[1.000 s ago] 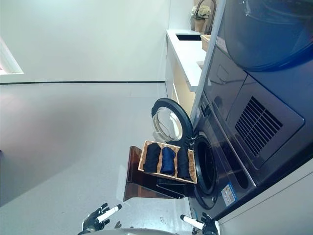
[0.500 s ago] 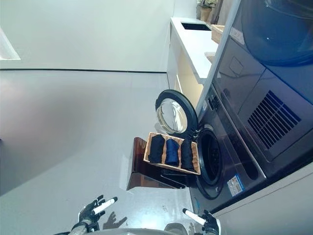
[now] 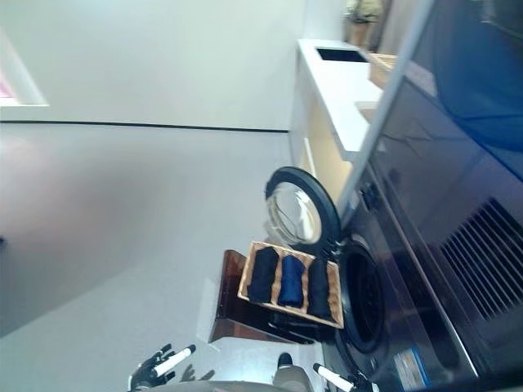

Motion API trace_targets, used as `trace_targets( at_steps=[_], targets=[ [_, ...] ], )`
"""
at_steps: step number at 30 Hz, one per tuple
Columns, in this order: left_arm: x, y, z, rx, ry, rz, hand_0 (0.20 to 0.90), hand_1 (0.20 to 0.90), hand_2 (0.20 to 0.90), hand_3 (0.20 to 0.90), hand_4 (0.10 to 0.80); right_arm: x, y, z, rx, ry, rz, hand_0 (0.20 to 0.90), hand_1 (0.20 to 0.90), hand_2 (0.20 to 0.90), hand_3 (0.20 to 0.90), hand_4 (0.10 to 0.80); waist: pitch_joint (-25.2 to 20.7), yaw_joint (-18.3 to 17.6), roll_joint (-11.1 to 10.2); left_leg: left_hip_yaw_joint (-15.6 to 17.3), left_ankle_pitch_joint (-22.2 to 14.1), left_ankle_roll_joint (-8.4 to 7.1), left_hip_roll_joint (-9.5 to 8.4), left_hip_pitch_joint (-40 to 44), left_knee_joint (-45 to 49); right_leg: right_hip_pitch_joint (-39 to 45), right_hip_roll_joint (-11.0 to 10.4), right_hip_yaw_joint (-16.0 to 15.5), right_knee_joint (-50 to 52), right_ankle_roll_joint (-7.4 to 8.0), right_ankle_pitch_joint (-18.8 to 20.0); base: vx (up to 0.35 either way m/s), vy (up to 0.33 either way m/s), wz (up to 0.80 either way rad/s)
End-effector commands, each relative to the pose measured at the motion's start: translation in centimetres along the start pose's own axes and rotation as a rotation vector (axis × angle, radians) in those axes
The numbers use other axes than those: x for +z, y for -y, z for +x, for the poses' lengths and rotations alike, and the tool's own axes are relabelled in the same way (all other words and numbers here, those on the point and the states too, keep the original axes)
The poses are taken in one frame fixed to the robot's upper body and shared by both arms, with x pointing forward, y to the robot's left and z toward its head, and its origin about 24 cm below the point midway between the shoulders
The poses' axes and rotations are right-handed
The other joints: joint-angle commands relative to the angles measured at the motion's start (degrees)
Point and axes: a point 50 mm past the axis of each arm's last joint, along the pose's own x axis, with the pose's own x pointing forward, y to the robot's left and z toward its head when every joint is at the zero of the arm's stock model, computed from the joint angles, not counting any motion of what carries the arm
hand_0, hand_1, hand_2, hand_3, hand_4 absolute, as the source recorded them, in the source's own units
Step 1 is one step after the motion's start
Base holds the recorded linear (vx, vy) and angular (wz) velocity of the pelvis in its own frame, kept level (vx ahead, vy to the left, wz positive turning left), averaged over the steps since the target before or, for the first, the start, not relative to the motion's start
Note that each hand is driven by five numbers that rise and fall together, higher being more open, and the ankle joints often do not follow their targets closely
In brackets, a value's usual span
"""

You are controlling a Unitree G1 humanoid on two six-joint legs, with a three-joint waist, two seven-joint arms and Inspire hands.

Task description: Pick up the clothes and place them into the washing machine

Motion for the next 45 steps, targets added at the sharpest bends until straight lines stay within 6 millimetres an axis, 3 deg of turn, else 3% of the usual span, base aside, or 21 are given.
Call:
trace_targets(
  at_steps=[1, 8, 16, 18, 20, 22, 26, 30, 33, 37, 45],
  targets=[
    [5.2, 1.6, 1.1, -0.041, 0.184, -0.023, 0.900, 0.900, 0.900, 0.900, 0.800, 5.4, -1.0, 0.7, 0.020, 0.193, 0.025, 0.900, 0.900, 0.900, 0.900, 0.800, 2.0, -1.0, -1.6, 0.3, 7.6, -2.84, -1.47, 4.4, 0.0, -2.7, -0.8, -0.3, -1.6, 5.35, 5.4, 0.131, -0.160, -0.03],
    [6.2, 3.3, 1.3, -0.080, 0.210, -0.007, 0.900, 0.900, 0.900, 0.900, 0.800, 5.6, 0.0, 0.9, -0.011, 0.196, -0.002, 0.900, 0.900, 0.900, 0.900, 0.800, 1.2, -1.5, -0.2, 1.0, 10.3, -4.50, 1.44, 3.6, 0.5, -1.9, 1.3, -1.5, -1.7, 3.73, 2.6, 0.085, -0.113, 0.06],
    [6.2, 3.6, 1.4, -0.085, 0.202, 0.021, 0.900, 0.900, 0.900, 0.900, 0.800, 4.9, 0.6, 1.0, -0.022, 0.168, 0.004, 0.900, 0.900, 0.900, 0.900, 0.800, 0.1, -1.6, 0.3, 0.5, 15.9, -5.65, 2.68, 2.5, 5.2, 0.0, 4.1, -0.3, -1.8, 1.26, 0.1, 0.074, -0.098, -0.06],
    [6.4, 3.3, 1.4, -0.078, 0.198, 0.019, 0.900, 0.900, 0.900, 0.900, 0.800, 4.3, 0.8, 0.9, -0.028, 0.150, 0.014, 0.900, 0.900, 0.900, 0.900, 0.800, 1.0, -1.2, -1.0, 0.0, 20.1, -5.67, 2.21, -2.5, 16.2, 2.4, 5.1, 1.6, -1.6, -0.69, -1.7, 0.127, -0.233, 0.01],
    [6.5, 3.2, 1.5, -0.077, 0.197, 0.014, 0.900, 0.900, 0.900, 0.900, 0.800, 4.1, 1.2, 0.9, -0.040, 0.142, 0.014, 0.900, 0.900, 0.900, 0.900, 0.800, 2.6, -0.1, -2.8, -0.9, 22.2, -5.09, 0.42, -7.2, 25.3, 4.6, 4.6, 2.9, -1.5, -1.82, -2.2, 0.100, -0.195, 0.03],
    [6.7, 3.0, 1.5, -0.070, 0.200, 0.001, 0.900, 0.900, 0.900, 0.900, 0.800, 4.5, 1.6, 1.1, -0.064, 0.149, 0.025, 0.900, 0.900, 0.900, 0.900, 0.800, 4.3, 1.1, -4.6, 2.1, 21.5, -3.51, 0.41, -14.3, 28.4, 6.6, 3.6, 3.6, -1.4, -2.35, -3.0, 0.096, -0.156, -0.02],
    [6.2, 2.5, 1.5, -0.049, 0.185, -0.008, 0.900, 0.900, 0.900, 0.900, 0.800, 5.0, 1.5, 1.1, -0.066, 0.164, 0.026, 0.900, 0.900, 0.900, 0.900, 0.800, 5.8, 3.1, -5.4, 4.2, 17.4, -2.12, 1.57, -21.1, 25.4, 9.0, 3.4, 5.7, -1.6, -1.87, -3.9, 0.120, -0.017, -0.02],
    [5.9, 2.0, 1.4, -0.027, 0.179, -0.024, 0.900, 0.900, 0.900, 0.900, 0.800, 5.7, 1.3, 1.2, -0.062, 0.186, 0.017, 0.900, 0.900, 0.900, 0.900, 0.800, 6.6, 4.7, -4.5, 5.0, 18.8, -2.86, 2.96, -24.2, 16.2, 10.8, 4.1, 7.2, -1.6, -1.17, -5.6, 0.147, 0.063, -0.10],
    [5.6, 1.7, 1.4, -0.019, 0.175, -0.040, 0.900, 0.900, 0.900, 0.900, 0.800, 6.0, 1.2, 1.2, -0.059, 0.200, 0.008, 0.900, 0.900, 0.900, 0.900, 0.800, 6.9, 6.2, -3.3, 3.2, 21.0, -3.87, 2.34, -25.0, 9.2, 13.2, 4.5, 9.0, -2.3, -0.63, -6.8, 0.198, 0.113, -0.26],
    [5.3, 1.6, 1.3, -0.013, 0.169, -0.041, 0.900, 0.900, 0.900, 0.900, 0.800, 6.2, 1.2, 1.2, -0.062, 0.208, 0.014, 0.900, 0.900, 0.900, 0.900, 0.800, 6.2, 6.5, -1.9, 3.7, 21.5, -4.15, 1.87, -23.5, 5.4, 15.4, 3.9, 10.0, -3.0, 0.01, -8.4, 0.138, 0.127, -0.58],
    [6.3, 1.4, 1.5, -0.002, 0.201, -0.047, 0.900, 0.900, 0.900, 0.900, 0.800, 6.9, 0.8, 1.3, -0.048, 0.211, 0.014, 0.900, 0.900, 0.900, 0.900, 0.800, 3.9, 6.4, -1.0, 7.5, 16.4, -1.66, -1.47, -21.6, 5.6, 17.1, -1.5, 12.0, -3.7, 3.13, -9.1, 0.110, 0.187, -0.31]
  ],
)
